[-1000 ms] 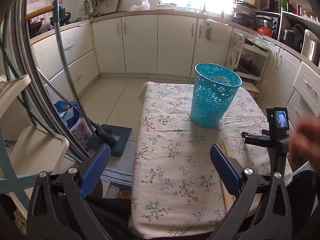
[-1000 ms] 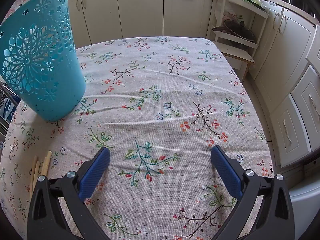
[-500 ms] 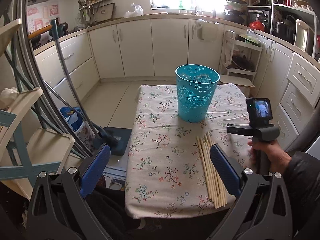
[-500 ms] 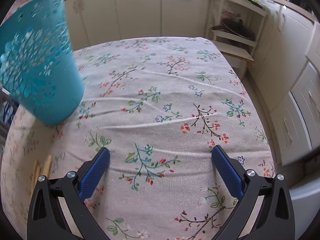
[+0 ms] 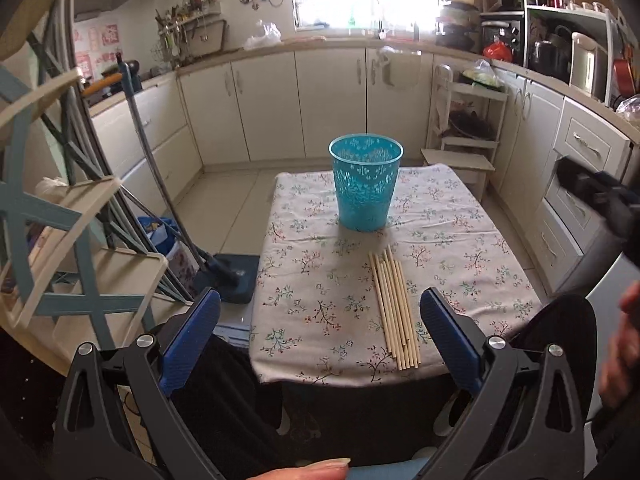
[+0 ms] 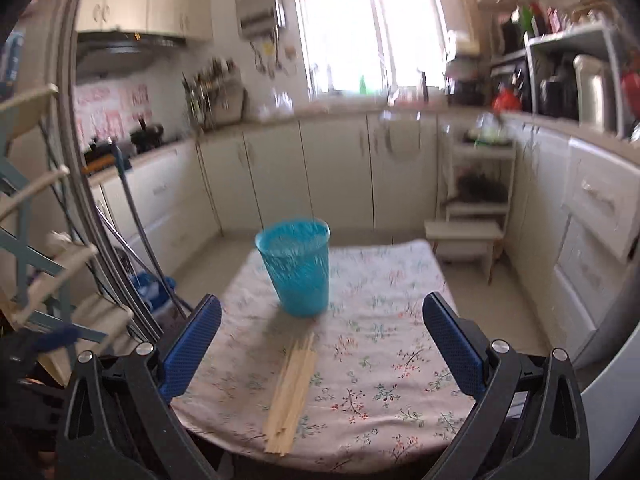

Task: Organize utensils

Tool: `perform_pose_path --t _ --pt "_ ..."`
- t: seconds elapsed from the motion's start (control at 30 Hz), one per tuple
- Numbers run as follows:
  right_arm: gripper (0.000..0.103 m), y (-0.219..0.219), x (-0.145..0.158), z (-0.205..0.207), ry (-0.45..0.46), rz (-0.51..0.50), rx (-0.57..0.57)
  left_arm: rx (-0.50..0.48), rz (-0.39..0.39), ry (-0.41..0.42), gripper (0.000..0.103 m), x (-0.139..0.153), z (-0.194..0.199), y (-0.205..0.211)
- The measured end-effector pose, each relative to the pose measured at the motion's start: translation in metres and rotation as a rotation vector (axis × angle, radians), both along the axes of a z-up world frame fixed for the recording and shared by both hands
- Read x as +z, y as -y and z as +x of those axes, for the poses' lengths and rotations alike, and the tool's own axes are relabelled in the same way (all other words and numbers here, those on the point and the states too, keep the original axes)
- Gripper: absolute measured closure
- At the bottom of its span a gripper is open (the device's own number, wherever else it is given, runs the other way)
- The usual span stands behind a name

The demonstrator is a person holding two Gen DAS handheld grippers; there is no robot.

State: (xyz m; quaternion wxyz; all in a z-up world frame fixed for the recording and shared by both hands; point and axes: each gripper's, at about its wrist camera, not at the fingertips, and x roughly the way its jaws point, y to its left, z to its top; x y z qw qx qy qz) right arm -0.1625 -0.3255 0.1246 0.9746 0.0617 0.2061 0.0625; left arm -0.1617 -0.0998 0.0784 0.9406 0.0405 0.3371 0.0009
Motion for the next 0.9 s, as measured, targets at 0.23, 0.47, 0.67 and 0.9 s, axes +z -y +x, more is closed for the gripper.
perform_pose_path --t 0.23,0.47,0.67,0.9 --pt "0.006 -0.016 -0.004 -0.078 0.028 0.089 -0.011 0.066 -0.064 0.062 0.007 0.013 -0.05 -0.016" --pt "0.006 -0.026 0.004 -0.101 0.07 0.077 0.02 0.07 -0.073 0.105 0.007 0.024 -0.073 -0.023" --pt "0.006 -0.027 0.004 -0.115 0.085 0.073 0.044 0.072 -0.074 0.107 0.007 0.028 -0.08 -0.022" --pt "0.006 -0.026 0.007 -0.117 0.087 0.076 0.057 0.075 -0.074 0.106 0.007 0.03 -0.08 -0.022"
